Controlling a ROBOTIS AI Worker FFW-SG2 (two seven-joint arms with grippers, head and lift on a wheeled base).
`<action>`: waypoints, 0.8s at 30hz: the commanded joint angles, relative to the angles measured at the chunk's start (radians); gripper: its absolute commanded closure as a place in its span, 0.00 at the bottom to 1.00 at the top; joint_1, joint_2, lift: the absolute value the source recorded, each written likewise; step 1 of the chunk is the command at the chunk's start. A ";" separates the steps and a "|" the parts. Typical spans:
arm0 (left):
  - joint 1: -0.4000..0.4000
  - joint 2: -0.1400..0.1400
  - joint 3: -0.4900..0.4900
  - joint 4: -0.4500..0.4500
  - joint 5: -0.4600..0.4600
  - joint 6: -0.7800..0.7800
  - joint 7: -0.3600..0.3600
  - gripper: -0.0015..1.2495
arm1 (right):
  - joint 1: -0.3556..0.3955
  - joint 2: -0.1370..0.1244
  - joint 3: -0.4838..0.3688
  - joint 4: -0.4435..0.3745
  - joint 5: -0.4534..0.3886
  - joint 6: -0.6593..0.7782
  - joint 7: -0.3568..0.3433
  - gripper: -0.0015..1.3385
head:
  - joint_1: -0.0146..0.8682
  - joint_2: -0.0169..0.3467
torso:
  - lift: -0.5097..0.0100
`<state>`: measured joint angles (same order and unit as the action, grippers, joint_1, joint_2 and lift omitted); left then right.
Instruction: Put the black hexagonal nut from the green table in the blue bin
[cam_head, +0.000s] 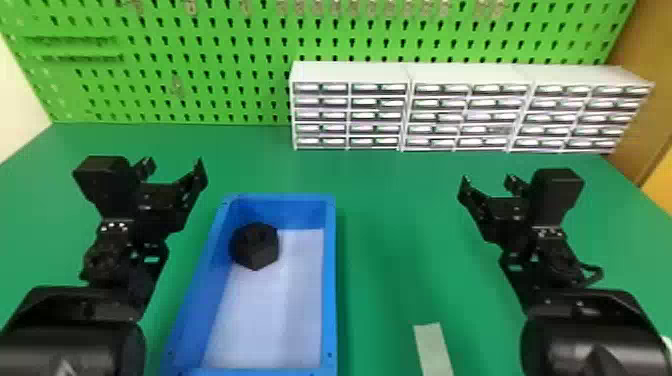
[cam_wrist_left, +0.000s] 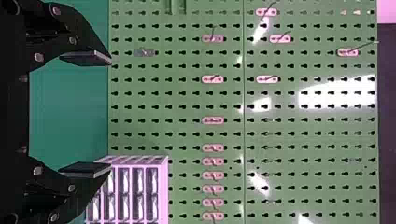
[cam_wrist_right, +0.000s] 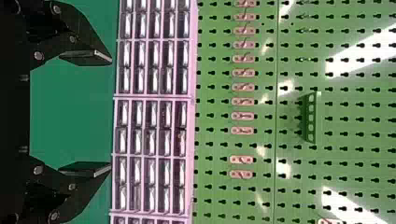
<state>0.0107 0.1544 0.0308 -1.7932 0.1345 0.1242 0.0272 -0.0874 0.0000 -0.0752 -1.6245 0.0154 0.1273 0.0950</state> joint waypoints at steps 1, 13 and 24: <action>-0.002 -0.001 -0.009 0.000 -0.015 0.000 0.013 0.36 | -0.002 0.001 0.000 0.000 -0.002 0.000 0.000 0.35 | 0.79 0.19 | 0.79; -0.009 -0.004 -0.011 0.021 -0.035 0.021 0.016 0.36 | 0.001 0.001 -0.003 0.000 -0.003 0.000 0.000 0.35 | 0.79 0.19 | 0.79; -0.003 -0.004 -0.020 0.031 -0.038 0.021 0.016 0.36 | 0.006 0.001 -0.008 0.000 -0.003 0.000 0.000 0.35 | 0.79 0.19 | 0.79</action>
<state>0.0082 0.1503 0.0147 -1.7628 0.1015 0.1458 0.0429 -0.0804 0.0000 -0.0822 -1.6245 0.0131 0.1273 0.0950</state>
